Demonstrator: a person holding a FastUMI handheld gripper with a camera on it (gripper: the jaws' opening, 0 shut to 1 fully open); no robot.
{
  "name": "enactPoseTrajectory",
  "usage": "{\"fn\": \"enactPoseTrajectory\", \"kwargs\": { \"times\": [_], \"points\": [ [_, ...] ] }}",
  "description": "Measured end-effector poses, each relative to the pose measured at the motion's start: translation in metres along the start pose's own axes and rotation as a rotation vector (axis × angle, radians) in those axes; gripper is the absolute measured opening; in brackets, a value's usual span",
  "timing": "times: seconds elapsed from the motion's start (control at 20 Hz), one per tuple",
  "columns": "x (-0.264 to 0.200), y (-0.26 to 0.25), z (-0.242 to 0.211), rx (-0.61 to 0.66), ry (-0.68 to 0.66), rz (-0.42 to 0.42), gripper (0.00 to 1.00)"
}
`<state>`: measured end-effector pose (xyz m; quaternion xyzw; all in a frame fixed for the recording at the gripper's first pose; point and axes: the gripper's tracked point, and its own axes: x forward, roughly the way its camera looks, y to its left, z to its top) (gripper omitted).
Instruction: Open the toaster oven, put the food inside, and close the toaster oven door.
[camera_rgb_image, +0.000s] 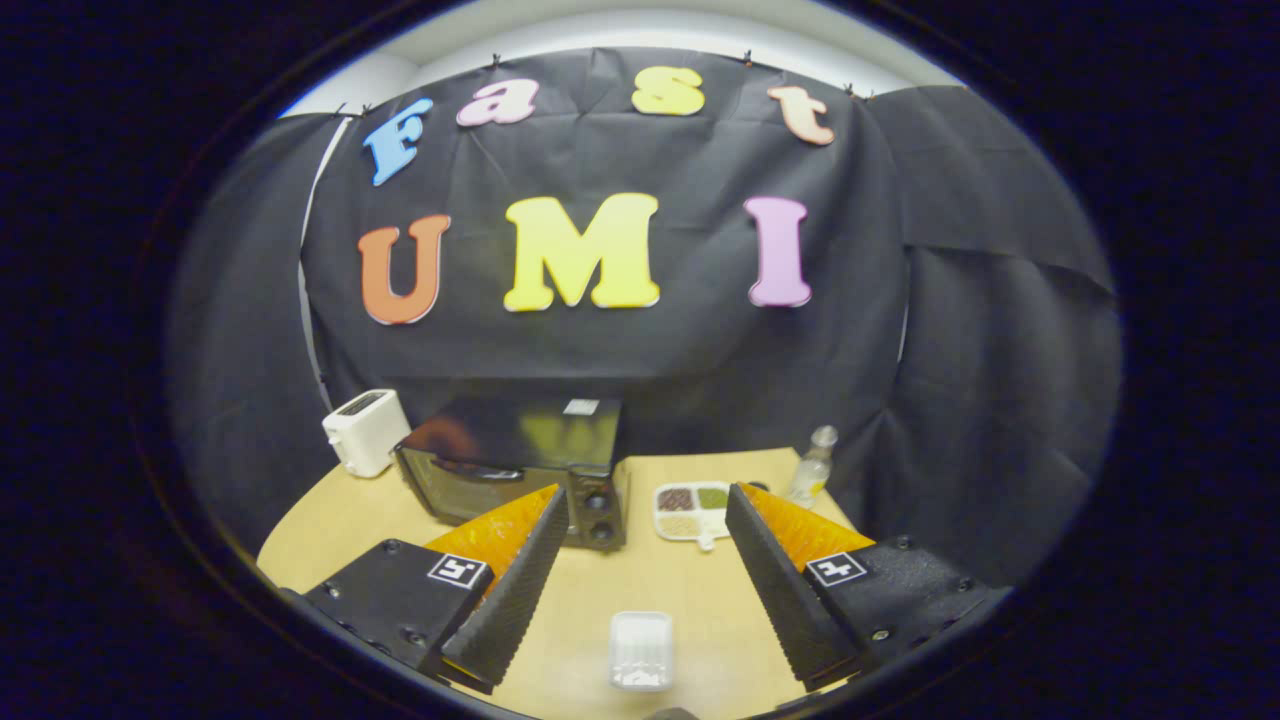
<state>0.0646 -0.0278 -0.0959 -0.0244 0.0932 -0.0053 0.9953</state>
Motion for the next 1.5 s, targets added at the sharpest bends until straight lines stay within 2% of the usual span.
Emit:
{"fn": "enactPoseTrajectory", "kwargs": {
  "times": [0.25, 0.5, 1.05, 1.5],
  "points": [
    [-0.049, -0.078, 0.035, 0.03, -0.099, -0.033, 1.0],
    [-0.074, -0.132, 0.041, 0.056, -0.153, -0.036, 1.0],
    [-0.086, -0.14, 0.034, 0.055, -0.163, 0.035, 1.0],
    [-0.088, -0.137, 0.039, 0.045, -0.173, 0.032, 1.0]
  ]
}}
